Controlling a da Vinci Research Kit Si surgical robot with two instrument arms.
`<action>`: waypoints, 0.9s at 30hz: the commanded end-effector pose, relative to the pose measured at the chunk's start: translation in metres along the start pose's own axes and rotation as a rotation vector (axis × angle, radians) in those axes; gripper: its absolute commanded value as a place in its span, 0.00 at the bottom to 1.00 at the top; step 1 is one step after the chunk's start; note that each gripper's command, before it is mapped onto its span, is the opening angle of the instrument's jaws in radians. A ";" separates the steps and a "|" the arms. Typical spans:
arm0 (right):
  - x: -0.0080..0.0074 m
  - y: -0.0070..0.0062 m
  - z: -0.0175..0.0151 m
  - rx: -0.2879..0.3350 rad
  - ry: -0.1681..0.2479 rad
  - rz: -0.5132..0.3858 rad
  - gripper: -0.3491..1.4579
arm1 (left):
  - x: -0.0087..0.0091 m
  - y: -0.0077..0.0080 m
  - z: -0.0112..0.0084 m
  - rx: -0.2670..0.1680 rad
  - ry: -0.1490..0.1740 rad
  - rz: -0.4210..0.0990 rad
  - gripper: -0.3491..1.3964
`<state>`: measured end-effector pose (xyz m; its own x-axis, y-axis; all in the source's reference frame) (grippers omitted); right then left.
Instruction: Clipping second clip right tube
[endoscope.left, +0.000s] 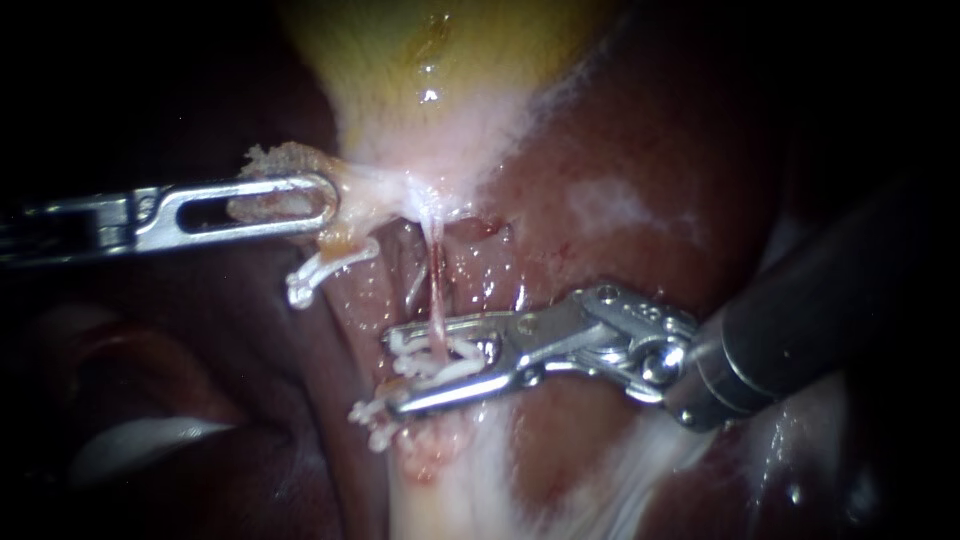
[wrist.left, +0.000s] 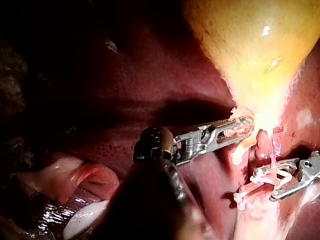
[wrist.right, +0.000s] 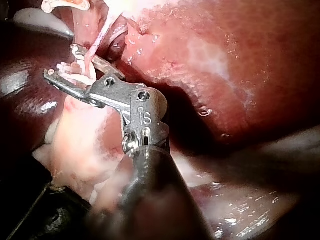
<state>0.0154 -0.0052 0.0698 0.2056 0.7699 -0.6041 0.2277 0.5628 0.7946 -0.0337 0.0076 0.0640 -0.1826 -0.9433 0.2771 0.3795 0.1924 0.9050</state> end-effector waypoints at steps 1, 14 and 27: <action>-0.0001 0.0001 -0.0001 -0.001 -0.001 0.005 0.33 | 0.0000 0.0000 0.0000 0.000 0.000 0.000 0.00; -0.0002 -0.0001 -0.0007 -0.013 -0.008 0.064 0.00 | 0.0000 0.0000 0.0000 0.000 0.000 0.000 0.00; -0.0003 -0.0002 -0.0009 -0.031 -0.040 0.066 0.00 | 0.0000 0.0000 0.0000 0.000 0.000 0.000 0.00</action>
<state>0.0145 -0.0053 0.0698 0.2574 0.7934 -0.5516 0.1828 0.5205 0.8340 -0.0337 0.0076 0.0640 -0.1824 -0.9434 0.2770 0.3796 0.1923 0.9050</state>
